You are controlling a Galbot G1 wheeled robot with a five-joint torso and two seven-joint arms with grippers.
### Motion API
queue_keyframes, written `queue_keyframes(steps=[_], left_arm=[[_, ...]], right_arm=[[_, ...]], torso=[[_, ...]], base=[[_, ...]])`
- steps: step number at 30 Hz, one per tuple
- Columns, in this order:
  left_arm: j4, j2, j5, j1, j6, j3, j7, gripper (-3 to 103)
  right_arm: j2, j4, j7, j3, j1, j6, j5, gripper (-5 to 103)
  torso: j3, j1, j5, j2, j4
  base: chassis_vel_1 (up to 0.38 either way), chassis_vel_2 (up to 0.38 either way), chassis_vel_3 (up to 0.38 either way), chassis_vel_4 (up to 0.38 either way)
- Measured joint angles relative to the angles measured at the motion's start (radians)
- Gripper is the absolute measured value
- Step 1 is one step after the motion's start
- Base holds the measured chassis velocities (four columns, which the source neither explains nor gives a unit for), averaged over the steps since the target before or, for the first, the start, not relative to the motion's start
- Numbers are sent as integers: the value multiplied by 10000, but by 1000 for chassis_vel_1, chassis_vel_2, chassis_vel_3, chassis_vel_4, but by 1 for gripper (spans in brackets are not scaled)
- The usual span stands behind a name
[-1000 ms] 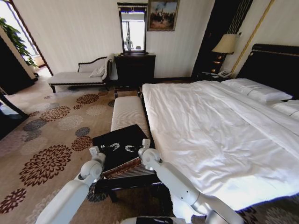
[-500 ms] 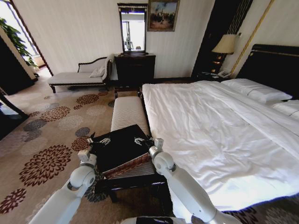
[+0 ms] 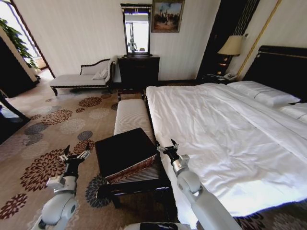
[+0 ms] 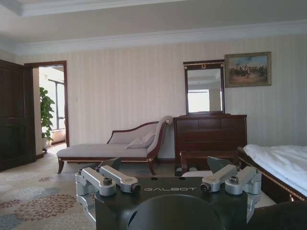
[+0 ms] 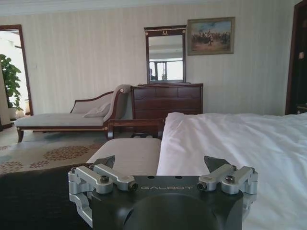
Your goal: Fold the clothes on the bed and place them into the basket.
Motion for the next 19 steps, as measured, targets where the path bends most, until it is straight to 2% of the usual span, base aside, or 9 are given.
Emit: queue_keyframes(steps=[3,6,9,12,19], left_arm=[[-28,-118,122,417,-277,-147,229,100],[-207,-232,497,930,-770,-183,558,100],[-324,-305,620,1092,-882,-130,627,100],[-449,-517,1131,1164,-1085,88,644,100],[-505,-586,1313,1035,-1060,276,594,100]], right_arm=[[137,155,-113,476,-450,267,-225,100],[380,696,-278,1734,-1319,687,-395,100],[395,901,-308,2060,-1556,758,-361,100],[399,1359,-334,2722,-2317,905,-212,100],[548,1507,-381,3365,-3109,1171,-146,100]], torso=[[-1,-1,-1,1,2],[0,0,-4,0,-7],[0,1,-2,0,-3],[1,0,-2,0,-1],[1,1,-3,-1,-3]], base=[[0,0,0,0],[0,0,0,0],[0,0,0,0],[0,0,0,0],[0,0,0,0]])
